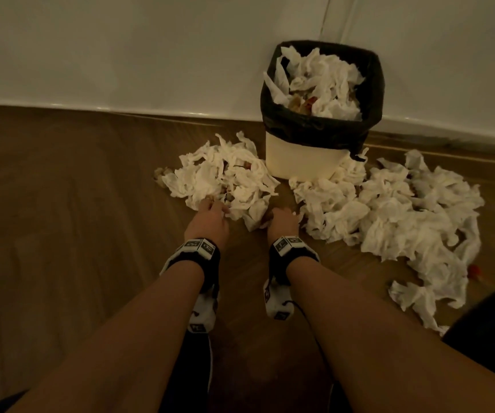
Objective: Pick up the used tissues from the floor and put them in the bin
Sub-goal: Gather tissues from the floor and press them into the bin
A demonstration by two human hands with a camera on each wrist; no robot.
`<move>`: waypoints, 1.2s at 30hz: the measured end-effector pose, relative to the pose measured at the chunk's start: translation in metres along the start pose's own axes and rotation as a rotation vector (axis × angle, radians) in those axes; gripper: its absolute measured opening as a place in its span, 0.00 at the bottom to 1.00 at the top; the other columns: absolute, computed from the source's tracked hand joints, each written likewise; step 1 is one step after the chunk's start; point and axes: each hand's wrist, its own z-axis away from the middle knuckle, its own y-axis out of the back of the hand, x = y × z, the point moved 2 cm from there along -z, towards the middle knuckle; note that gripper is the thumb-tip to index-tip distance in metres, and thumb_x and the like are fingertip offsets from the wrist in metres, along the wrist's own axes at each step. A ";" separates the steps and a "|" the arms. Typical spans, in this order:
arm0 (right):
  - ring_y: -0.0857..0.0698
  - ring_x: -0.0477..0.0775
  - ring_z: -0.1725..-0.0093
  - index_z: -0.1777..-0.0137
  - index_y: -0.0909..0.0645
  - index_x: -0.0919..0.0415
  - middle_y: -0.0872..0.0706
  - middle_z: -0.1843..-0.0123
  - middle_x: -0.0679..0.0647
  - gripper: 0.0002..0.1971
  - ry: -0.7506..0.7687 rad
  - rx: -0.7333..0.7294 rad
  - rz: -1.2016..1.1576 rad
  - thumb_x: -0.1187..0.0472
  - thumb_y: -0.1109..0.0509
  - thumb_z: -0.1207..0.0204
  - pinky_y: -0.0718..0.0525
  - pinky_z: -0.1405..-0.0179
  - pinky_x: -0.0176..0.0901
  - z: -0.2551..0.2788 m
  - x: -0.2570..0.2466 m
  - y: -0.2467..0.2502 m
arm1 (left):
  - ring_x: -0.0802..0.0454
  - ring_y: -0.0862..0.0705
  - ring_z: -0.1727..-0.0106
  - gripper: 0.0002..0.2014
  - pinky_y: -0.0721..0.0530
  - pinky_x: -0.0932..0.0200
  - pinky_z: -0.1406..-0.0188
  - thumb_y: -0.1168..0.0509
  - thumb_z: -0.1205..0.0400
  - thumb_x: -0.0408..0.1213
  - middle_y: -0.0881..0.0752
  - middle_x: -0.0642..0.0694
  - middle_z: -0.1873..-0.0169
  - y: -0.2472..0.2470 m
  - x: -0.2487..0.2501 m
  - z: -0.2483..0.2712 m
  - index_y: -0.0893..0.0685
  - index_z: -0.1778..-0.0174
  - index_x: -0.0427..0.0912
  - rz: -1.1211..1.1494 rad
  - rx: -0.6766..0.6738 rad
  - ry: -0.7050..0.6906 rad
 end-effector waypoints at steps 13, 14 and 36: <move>0.18 0.56 0.56 0.49 0.20 0.58 0.19 0.51 0.57 0.08 -0.427 -0.135 -1.396 0.60 0.41 0.17 0.19 0.59 0.45 0.004 0.038 0.028 | 0.42 0.34 0.30 0.22 0.32 0.46 0.35 0.42 0.22 0.31 0.32 0.45 0.30 -0.046 0.046 -0.009 0.28 0.32 0.51 -0.338 0.007 -0.363; 0.24 0.52 0.68 0.63 0.24 0.57 0.24 0.63 0.54 0.13 -0.401 -0.104 -1.488 0.57 0.43 0.17 0.25 0.71 0.43 0.003 0.041 0.031 | 0.41 0.36 0.29 0.23 0.32 0.46 0.34 0.42 0.21 0.30 0.34 0.45 0.28 -0.048 0.048 -0.010 0.29 0.30 0.52 -0.372 -0.002 -0.394; 0.43 0.47 0.90 0.75 0.40 0.57 0.40 0.86 0.49 0.34 -0.488 -0.252 -1.652 0.30 0.63 0.21 0.45 0.88 0.22 0.024 0.059 0.044 | 0.36 0.21 0.45 0.23 0.21 0.47 0.45 0.45 0.20 0.22 0.40 0.37 0.29 -0.040 0.066 -0.008 0.34 0.29 0.40 -0.302 -0.237 -0.273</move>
